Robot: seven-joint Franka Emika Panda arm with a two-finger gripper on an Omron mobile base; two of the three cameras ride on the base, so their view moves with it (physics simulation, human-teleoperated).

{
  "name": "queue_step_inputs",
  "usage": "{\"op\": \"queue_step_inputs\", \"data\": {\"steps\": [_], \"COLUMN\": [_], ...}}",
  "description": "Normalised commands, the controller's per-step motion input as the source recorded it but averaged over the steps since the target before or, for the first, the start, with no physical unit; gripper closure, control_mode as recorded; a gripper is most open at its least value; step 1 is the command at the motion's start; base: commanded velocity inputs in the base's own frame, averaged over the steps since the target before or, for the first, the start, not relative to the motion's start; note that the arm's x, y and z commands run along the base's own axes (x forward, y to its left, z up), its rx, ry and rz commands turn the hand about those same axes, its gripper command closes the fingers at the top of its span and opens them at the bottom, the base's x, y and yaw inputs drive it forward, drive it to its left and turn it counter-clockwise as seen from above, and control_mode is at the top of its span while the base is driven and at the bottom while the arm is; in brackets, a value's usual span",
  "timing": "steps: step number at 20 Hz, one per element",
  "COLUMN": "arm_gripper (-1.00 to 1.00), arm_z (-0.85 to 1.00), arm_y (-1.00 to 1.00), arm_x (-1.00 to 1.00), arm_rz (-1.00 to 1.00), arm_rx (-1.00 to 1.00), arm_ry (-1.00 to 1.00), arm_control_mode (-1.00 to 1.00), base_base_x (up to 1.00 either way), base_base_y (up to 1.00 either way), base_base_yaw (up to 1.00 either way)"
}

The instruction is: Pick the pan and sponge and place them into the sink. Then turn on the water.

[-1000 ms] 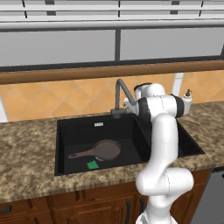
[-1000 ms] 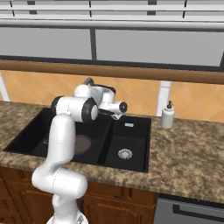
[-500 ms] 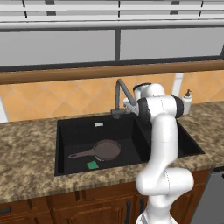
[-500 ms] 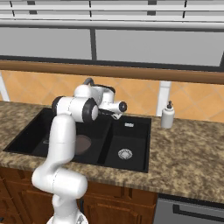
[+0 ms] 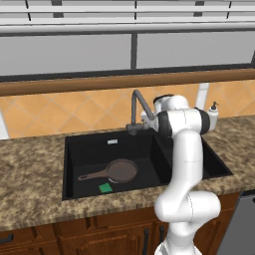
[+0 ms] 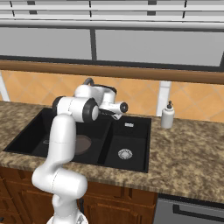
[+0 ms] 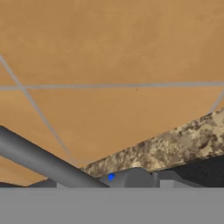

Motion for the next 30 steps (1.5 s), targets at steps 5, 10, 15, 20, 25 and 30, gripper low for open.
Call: {"op": "queue_step_inputs", "data": {"steps": [5,10,15,20,25,30], "arm_gripper": [1.00,1.00,1.00,1.00,1.00,1.00], "arm_z": [-0.07,-0.06,-0.10,-0.19,-0.10,0.00], "arm_y": [0.00,-0.03,-0.14,-0.14,-0.04,0.00], "arm_x": [0.00,0.00,0.00,0.00,0.00,0.00], "arm_rz": [-0.01,-0.05,-0.05,-0.04,-0.01,0.00], "arm_rx": [0.22,0.18,0.17,0.17,0.07,0.00], "arm_ry": [0.11,0.18,0.18,0.13,0.05,0.00], "arm_control_mode": [-1.00,-1.00,-1.00,-1.00,-1.00,-1.00], "base_base_x": [0.00,0.00,0.00,0.00,0.00,0.00], "base_base_y": [0.00,0.00,0.00,0.00,0.00,0.00], "base_base_yaw": [0.00,0.00,0.00,0.00,0.00,0.00]}}
